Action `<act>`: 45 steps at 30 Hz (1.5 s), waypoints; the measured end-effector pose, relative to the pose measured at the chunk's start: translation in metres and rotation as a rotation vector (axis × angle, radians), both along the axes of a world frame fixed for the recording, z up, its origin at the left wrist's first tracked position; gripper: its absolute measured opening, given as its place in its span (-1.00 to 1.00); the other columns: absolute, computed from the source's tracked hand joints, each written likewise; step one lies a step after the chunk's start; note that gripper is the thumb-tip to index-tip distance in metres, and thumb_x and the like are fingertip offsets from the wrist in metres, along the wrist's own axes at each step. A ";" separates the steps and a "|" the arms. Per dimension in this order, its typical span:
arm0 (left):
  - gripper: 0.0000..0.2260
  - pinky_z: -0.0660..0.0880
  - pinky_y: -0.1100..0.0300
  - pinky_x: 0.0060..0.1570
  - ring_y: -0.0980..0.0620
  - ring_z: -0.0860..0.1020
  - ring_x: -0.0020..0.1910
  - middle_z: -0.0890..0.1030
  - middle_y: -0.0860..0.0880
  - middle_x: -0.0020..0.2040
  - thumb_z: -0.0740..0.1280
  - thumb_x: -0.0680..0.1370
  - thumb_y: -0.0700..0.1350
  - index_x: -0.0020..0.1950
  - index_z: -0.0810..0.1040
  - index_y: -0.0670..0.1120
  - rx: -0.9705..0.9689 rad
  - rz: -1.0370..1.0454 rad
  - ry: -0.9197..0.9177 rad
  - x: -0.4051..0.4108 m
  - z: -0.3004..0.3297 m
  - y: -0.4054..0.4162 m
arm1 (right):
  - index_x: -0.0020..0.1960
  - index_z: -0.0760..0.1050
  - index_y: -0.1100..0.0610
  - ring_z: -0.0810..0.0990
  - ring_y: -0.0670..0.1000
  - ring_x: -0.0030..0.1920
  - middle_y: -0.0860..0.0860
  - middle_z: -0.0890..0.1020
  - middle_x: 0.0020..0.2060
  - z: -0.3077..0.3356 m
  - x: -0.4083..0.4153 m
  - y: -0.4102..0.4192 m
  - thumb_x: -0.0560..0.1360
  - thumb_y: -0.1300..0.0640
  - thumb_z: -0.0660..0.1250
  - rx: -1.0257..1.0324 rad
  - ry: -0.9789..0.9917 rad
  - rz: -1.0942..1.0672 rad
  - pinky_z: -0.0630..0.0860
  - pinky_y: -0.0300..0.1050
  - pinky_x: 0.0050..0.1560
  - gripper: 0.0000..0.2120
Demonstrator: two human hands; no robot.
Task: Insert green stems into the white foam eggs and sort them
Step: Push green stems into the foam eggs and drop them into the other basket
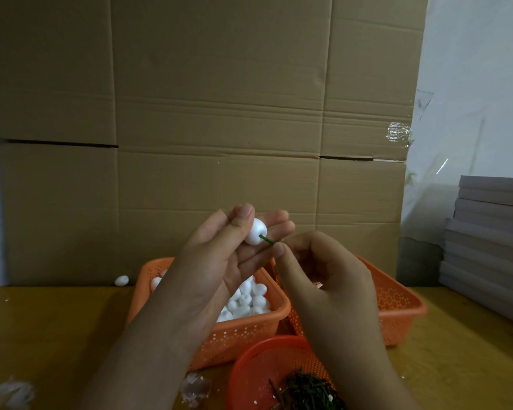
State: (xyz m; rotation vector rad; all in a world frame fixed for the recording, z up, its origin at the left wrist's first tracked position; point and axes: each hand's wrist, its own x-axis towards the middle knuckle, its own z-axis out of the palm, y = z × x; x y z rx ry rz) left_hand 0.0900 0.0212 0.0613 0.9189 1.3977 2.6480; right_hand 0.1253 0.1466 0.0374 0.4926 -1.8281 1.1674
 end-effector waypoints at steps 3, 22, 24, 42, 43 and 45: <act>-0.80 0.64 0.17 -0.06 -0.09 0.67 0.07 0.69 -0.19 0.05 0.27 0.49 -0.07 -0.06 0.45 -0.22 -0.021 0.002 -0.003 0.001 -0.001 0.003 | -0.22 0.57 -0.01 0.60 -0.14 -0.28 -0.16 0.62 -0.34 0.001 0.000 0.000 0.48 0.12 0.36 0.000 -0.001 -0.007 0.45 -0.40 -0.29 -0.88; -0.67 0.64 0.14 -0.06 -0.06 0.68 0.04 0.69 -0.06 0.09 0.26 0.50 0.00 0.14 0.46 -0.20 -0.228 0.093 0.070 0.012 -0.002 0.005 | -0.17 0.62 0.10 0.59 -0.16 -0.40 -0.05 0.64 -0.40 0.007 -0.003 0.011 0.52 0.16 0.35 -0.034 -0.212 0.220 0.47 -0.36 -0.34 -0.87; -0.67 0.59 0.19 0.07 0.06 0.67 0.05 0.69 0.05 0.09 0.26 0.48 0.08 0.14 0.52 -0.08 -0.370 0.225 0.122 0.010 -0.002 0.001 | -0.20 0.62 0.12 0.58 -0.16 -0.44 -0.03 0.65 -0.42 0.010 -0.005 0.019 0.52 0.15 0.34 -0.040 -0.316 0.234 0.48 -0.35 -0.37 -0.85; -0.84 0.28 0.33 -0.31 0.29 0.46 -0.19 0.53 0.23 -0.12 0.15 0.62 0.11 0.08 0.50 0.16 -1.574 0.789 0.104 -0.077 -0.053 -0.062 | 0.20 0.53 0.09 0.57 -0.10 -0.37 -0.07 0.64 -0.24 -0.030 -0.061 0.098 0.59 0.10 0.25 0.217 -0.661 -0.524 0.60 -0.04 -0.29 -0.78; -0.82 0.25 0.34 -0.29 0.28 0.47 -0.16 0.56 0.21 -0.04 0.12 0.63 0.11 0.09 0.49 0.17 -1.618 0.780 0.099 -0.078 -0.056 -0.062 | 0.35 0.43 0.06 0.51 -0.16 -0.34 -0.04 0.64 -0.11 -0.029 -0.060 0.098 0.59 0.11 0.24 0.190 -0.621 -0.552 0.53 -0.13 -0.34 -0.67; -0.81 0.34 0.30 -0.16 0.19 0.51 -0.03 0.53 0.17 0.17 0.09 0.64 0.09 0.08 0.49 0.19 -1.653 0.734 0.082 -0.080 -0.059 -0.063 | 0.45 0.31 0.03 0.46 -0.19 -0.29 0.02 0.60 0.16 -0.027 -0.058 0.098 0.59 0.13 0.24 0.176 -0.586 -0.543 0.47 -0.22 -0.34 -0.56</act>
